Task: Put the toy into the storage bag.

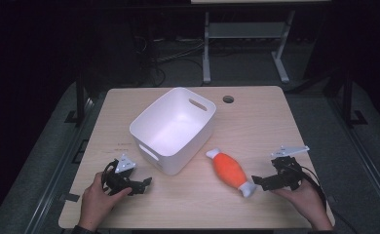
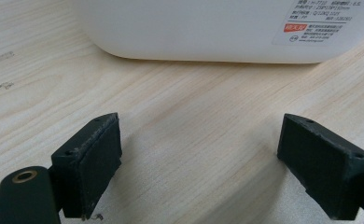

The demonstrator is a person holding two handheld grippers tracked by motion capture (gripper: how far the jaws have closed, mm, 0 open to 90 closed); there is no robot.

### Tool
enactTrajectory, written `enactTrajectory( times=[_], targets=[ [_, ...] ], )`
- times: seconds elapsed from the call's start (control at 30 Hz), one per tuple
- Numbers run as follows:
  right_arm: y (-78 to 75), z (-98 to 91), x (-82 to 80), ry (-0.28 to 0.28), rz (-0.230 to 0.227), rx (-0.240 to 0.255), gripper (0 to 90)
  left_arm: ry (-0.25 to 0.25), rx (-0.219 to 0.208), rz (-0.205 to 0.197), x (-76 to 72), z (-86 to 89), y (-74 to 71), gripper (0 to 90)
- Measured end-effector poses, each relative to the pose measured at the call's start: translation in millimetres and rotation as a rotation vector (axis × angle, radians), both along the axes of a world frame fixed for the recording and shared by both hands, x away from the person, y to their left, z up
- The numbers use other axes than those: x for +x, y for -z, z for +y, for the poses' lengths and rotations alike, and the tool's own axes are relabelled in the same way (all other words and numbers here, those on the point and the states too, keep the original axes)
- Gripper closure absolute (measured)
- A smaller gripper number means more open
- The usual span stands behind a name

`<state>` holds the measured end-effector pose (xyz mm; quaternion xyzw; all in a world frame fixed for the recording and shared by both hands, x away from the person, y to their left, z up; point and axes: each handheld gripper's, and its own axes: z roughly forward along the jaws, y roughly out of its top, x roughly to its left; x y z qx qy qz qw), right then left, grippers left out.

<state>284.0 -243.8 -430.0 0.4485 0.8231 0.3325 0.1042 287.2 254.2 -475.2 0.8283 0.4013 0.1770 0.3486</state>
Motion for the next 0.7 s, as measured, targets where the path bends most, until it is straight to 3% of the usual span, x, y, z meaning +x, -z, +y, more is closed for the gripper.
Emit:
enactTrajectory(
  times=[0.7],
  targets=[
    [-26.3,39.9,29.7,-0.071,-0.032,0.009,0.2,-0.002,-0.004,-0.001,0.0,-0.1,0.1,12.7]
  ],
)
